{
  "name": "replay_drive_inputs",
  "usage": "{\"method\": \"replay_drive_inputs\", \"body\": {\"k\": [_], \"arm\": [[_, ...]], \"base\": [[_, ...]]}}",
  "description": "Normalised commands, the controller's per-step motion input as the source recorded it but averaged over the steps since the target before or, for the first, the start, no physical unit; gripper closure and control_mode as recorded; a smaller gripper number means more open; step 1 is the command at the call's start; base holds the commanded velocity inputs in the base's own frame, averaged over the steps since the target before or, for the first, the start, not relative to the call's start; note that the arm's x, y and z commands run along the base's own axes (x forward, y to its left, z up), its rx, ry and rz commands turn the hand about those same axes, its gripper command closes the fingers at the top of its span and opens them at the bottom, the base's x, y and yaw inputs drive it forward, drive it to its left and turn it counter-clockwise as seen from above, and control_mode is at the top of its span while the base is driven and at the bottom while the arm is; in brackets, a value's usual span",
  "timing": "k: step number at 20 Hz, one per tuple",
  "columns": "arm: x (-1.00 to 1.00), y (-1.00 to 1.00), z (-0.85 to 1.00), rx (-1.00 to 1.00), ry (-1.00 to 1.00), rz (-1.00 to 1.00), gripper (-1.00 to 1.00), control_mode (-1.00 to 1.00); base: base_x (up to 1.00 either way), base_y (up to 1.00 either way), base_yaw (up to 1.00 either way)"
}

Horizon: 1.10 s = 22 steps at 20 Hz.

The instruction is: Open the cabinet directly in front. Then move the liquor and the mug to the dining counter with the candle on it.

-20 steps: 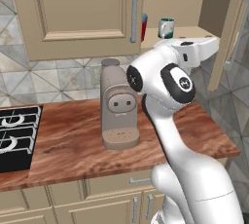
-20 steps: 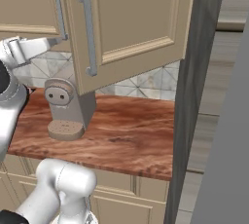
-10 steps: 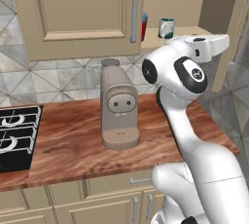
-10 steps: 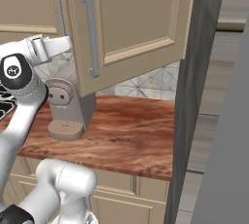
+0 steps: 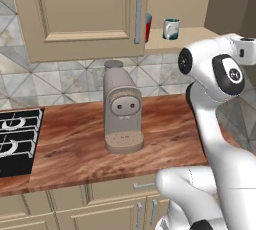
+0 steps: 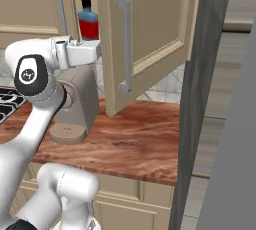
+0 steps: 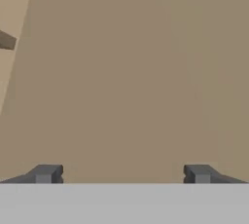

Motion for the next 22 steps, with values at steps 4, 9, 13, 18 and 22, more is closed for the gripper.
{"method": "replay_drive_inputs", "body": {"k": [4,9,13,18,22], "arm": [[-0.1,-1.0,0.0,0.08,-0.03,-0.13,-1.0,-1.0],[0.0,-0.97,0.0,0.05,-0.09,-0.01,-1.0,-1.0],[-0.01,-0.08,0.0,0.0,0.0,0.03,-1.0,-1.0],[-0.42,0.61,-0.04,-0.01,0.0,0.12,-1.0,-1.0],[-0.65,1.0,-0.04,-0.02,0.0,0.27,-1.0,-1.0]], "base": [[0.0,0.0,0.0],[0.0,0.0,0.0],[0.0,0.0,0.0],[0.0,0.0,0.0],[0.0,0.0,0.0]]}}
